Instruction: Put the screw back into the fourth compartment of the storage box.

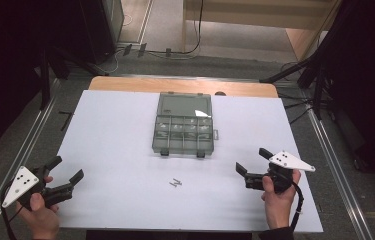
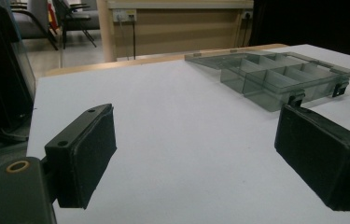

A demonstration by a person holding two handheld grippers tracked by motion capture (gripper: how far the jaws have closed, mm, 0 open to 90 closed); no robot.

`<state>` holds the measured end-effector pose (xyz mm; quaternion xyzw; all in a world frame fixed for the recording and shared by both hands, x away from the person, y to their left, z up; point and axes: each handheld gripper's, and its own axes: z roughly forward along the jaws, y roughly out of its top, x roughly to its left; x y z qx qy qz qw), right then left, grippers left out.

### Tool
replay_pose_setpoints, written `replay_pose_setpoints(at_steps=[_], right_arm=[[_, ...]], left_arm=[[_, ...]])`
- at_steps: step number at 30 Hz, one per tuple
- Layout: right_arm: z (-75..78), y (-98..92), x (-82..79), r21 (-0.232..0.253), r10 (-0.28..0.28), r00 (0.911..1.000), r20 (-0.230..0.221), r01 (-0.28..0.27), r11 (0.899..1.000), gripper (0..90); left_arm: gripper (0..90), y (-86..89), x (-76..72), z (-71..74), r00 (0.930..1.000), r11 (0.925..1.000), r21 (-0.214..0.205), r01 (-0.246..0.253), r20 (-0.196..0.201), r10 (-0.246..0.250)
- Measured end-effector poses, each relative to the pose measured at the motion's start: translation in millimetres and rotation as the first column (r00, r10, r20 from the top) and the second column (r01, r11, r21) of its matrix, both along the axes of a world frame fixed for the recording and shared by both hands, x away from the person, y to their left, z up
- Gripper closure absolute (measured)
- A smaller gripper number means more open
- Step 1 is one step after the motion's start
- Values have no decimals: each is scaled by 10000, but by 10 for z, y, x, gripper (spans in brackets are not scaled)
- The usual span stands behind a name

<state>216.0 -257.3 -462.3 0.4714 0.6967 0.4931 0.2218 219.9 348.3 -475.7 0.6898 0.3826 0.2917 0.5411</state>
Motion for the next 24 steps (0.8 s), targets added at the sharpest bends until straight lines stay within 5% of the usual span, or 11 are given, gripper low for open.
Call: replay_pose_setpoints(at_steps=[14,24], right_arm=[[116,364,203,63,818,9960,-360,-817,9966,140],[189,689,332,-450,1625,9840,-729,-1660,9851,275]], left_arm=[[127,0,-1,5,10000,10000,-22,44,35,-44],[127,5,-6,17,9999,9999,-125,70,82,-69]])
